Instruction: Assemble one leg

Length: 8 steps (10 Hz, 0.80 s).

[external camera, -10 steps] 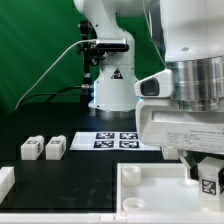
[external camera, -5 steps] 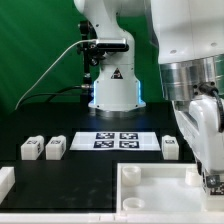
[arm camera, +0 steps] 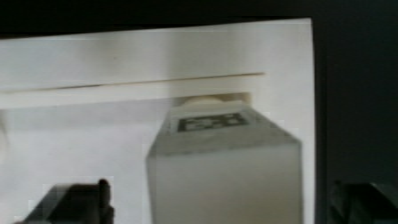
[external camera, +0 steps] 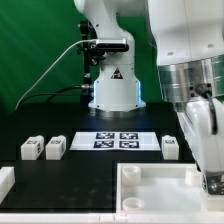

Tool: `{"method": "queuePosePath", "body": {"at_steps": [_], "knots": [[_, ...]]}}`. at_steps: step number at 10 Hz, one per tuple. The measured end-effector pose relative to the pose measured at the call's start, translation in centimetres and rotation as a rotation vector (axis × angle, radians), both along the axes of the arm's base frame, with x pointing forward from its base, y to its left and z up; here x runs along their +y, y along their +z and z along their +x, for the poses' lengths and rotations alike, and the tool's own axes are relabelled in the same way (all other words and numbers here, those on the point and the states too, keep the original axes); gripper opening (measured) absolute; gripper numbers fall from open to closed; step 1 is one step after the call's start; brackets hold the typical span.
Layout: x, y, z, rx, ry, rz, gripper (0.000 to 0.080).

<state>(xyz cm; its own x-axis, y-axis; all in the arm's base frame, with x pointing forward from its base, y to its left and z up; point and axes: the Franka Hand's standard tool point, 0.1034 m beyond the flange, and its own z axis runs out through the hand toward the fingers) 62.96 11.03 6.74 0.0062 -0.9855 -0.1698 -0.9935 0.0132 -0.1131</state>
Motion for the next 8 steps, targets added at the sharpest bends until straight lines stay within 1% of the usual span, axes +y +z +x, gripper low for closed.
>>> {"method": "queuePosePath", "body": {"at_steps": [1, 2, 3, 5, 6, 7, 8], "knots": [[0.0, 0.4, 0.3, -0.043, 0.190, -0.022, 0.0637], [-0.1, 0.6, 0.4, -0.105, 0.442, -0.054, 0.0646], [0.1, 0.6, 0.0, -0.122, 0.551, -0.068, 0.0646], [-0.2, 0.5, 0.1, -0.149, 0.717, -0.093, 0.0649], [-0.2, 0.6, 0.1, -0.167, 0.889, -0.123, 0.0649], [0.2, 0.7, 0.0, -0.166, 1.142, -0.163, 0.0649], [0.8, 0.9, 0.2, -0.145, 1.311, -0.165, 0.0649]]}}
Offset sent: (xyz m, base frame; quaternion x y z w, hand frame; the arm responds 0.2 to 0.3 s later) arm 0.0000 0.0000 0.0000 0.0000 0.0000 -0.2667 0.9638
